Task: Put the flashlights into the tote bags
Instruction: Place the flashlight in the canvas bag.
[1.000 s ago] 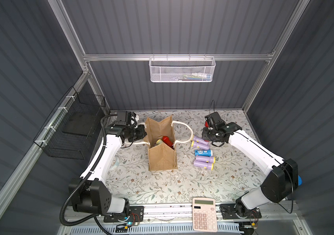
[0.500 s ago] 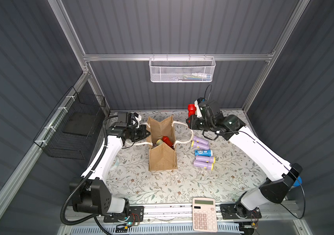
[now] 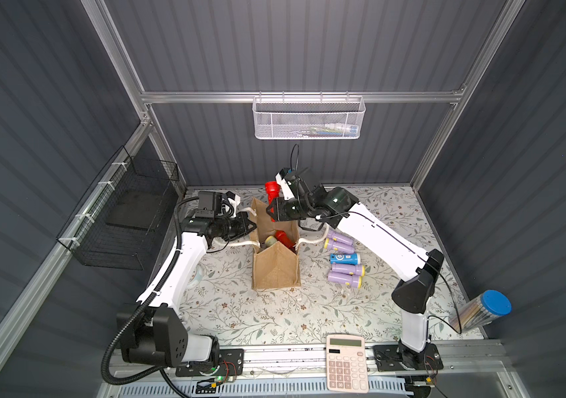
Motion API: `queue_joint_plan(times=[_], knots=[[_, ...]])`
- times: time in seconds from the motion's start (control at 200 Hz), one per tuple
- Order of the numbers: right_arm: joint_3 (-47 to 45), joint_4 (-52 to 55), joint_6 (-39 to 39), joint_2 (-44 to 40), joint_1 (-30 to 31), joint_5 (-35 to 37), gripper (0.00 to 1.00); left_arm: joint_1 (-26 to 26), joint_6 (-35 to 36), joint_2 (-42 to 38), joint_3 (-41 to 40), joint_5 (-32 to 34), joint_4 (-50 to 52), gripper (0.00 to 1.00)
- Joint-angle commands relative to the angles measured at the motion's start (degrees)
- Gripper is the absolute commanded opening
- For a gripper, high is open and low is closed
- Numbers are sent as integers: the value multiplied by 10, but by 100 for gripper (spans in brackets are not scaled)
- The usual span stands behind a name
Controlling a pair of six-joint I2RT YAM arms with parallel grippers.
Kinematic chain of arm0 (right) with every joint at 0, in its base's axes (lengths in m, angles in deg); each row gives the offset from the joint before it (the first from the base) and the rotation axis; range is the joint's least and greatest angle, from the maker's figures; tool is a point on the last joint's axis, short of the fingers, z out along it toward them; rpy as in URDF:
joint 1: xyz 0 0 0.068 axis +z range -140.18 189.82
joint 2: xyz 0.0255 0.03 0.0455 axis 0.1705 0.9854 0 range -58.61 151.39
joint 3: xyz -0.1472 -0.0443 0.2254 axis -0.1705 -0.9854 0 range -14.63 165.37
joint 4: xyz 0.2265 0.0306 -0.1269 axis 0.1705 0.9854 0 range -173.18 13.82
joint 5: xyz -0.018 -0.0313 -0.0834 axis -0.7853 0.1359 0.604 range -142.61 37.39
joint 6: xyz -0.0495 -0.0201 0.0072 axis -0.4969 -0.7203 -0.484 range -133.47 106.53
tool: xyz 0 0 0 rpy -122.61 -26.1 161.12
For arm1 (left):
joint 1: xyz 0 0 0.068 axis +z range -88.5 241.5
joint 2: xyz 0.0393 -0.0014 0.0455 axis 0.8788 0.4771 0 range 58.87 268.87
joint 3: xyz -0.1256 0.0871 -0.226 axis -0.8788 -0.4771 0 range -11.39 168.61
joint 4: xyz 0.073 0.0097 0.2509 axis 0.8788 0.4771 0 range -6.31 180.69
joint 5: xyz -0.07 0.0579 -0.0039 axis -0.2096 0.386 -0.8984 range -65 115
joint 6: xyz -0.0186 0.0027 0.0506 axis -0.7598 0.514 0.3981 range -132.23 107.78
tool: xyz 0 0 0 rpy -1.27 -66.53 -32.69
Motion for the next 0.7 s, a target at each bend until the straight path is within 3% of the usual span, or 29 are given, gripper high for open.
queue_joint_plan(times=[0.0,0.325,0.695], knots=[[21,-8,22,29,7,-52,24,3,-5,-22,-8,-19,-16,0],[-24,11,34,70,20,-68,23,3,-4,-40,-16,1,-13,0],[-143,7,35,62,23,-52,23,3,-5,-37,-17,9,-11,0]])
